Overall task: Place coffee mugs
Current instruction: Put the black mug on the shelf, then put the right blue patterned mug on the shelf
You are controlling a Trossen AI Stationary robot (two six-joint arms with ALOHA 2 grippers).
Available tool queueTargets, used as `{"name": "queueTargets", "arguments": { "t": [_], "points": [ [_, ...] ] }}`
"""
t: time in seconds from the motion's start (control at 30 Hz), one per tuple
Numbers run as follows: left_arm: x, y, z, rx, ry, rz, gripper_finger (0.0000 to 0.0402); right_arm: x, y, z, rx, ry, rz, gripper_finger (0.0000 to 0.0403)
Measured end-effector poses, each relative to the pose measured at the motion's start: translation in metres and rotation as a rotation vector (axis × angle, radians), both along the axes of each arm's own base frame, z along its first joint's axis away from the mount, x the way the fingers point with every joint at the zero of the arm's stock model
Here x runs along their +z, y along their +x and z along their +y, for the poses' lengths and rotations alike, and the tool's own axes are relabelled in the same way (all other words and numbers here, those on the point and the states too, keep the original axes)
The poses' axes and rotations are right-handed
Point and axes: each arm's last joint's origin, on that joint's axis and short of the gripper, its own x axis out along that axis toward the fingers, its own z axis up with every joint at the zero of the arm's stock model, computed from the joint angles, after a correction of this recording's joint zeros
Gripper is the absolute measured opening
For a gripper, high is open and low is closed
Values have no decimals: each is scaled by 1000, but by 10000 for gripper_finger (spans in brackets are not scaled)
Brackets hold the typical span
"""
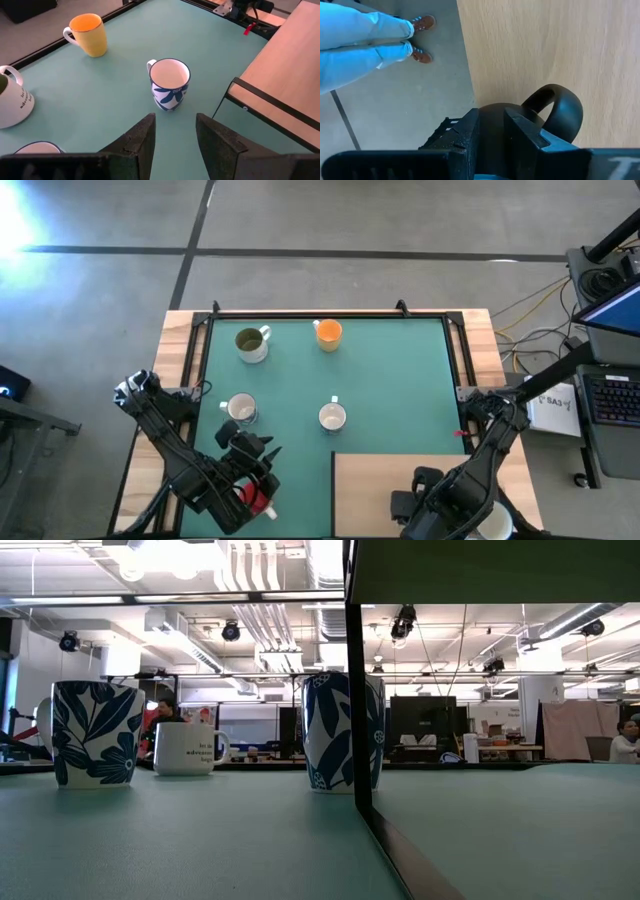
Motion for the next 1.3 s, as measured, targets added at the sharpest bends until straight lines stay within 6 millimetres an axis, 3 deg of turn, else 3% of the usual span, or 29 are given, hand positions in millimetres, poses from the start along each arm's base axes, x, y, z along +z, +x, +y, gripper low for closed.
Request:
{"name": "queueTargets", "arguments": {
  "t": [0.3,0.67,0.93,1.07,1.3],
  "points": [
    [0,0,0,1,-1,0,123,3,-2,-1,24,6,-1,80],
    [0,1,-1,7,-19,-17,123,28,12,-24,42,-82,-236,85],
    [1,2,-1,16,-39,-34,123,27,42,-61,98,-140,-279,126],
    [3,0,3,44,-67,-35,123,28,59,-87,17,-212,-310,148],
    [12,-11,26,35,-62,166,123,28,85,-139,-54,-292,-320,157]
  ]
}}
